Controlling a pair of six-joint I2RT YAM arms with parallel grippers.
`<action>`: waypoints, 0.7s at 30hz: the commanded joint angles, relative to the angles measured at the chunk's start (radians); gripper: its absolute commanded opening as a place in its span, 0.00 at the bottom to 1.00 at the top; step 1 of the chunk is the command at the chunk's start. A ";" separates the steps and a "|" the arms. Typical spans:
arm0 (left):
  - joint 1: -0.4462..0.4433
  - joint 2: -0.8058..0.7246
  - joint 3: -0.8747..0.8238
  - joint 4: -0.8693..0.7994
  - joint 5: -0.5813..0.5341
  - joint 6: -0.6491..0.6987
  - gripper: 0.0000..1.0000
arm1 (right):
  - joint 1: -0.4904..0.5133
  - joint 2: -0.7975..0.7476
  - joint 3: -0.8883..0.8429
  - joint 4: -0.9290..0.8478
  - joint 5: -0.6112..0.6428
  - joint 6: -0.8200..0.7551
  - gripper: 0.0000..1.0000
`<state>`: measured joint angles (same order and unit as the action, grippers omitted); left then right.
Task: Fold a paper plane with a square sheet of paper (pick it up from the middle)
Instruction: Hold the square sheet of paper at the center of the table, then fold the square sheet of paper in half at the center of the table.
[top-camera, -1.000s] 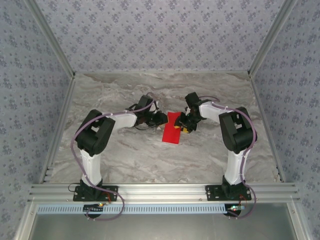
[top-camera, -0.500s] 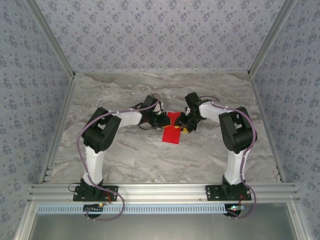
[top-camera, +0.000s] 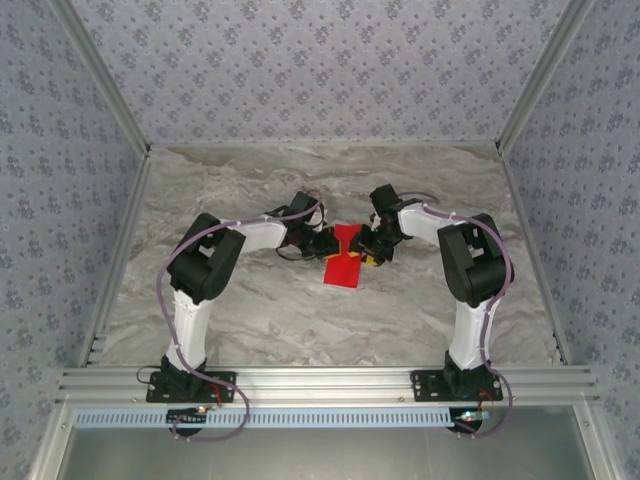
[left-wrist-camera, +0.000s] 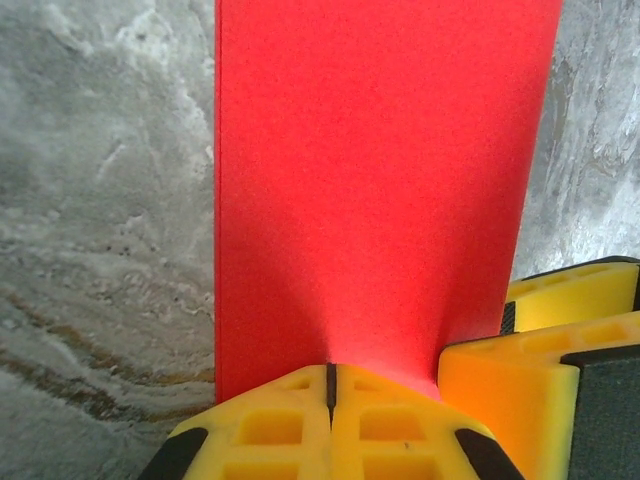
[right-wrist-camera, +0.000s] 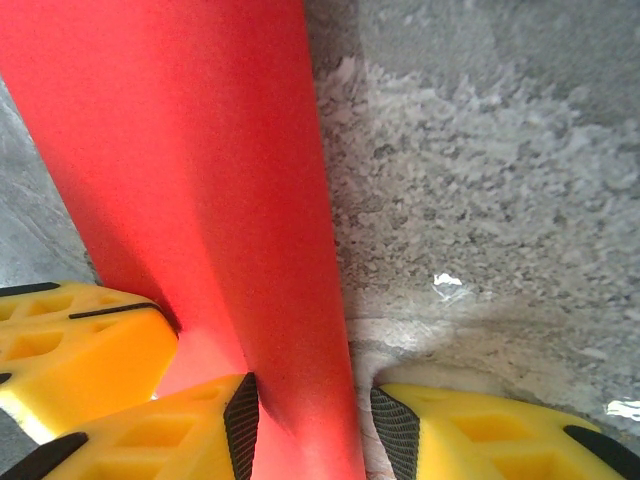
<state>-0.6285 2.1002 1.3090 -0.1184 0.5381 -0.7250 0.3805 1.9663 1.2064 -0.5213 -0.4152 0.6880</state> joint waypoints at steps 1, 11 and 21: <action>-0.009 0.045 0.009 -0.105 -0.040 0.038 0.05 | 0.020 0.191 -0.096 -0.003 0.202 -0.012 0.44; -0.008 0.082 -0.017 -0.197 -0.109 0.070 0.03 | -0.021 -0.106 -0.134 0.067 0.152 0.020 0.46; -0.008 0.095 -0.027 -0.213 -0.140 0.057 0.01 | 0.001 -0.277 -0.141 0.196 0.102 -0.035 0.24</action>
<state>-0.6304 2.1086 1.3254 -0.1596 0.5232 -0.6811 0.3504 1.7016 1.0374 -0.3653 -0.3096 0.6765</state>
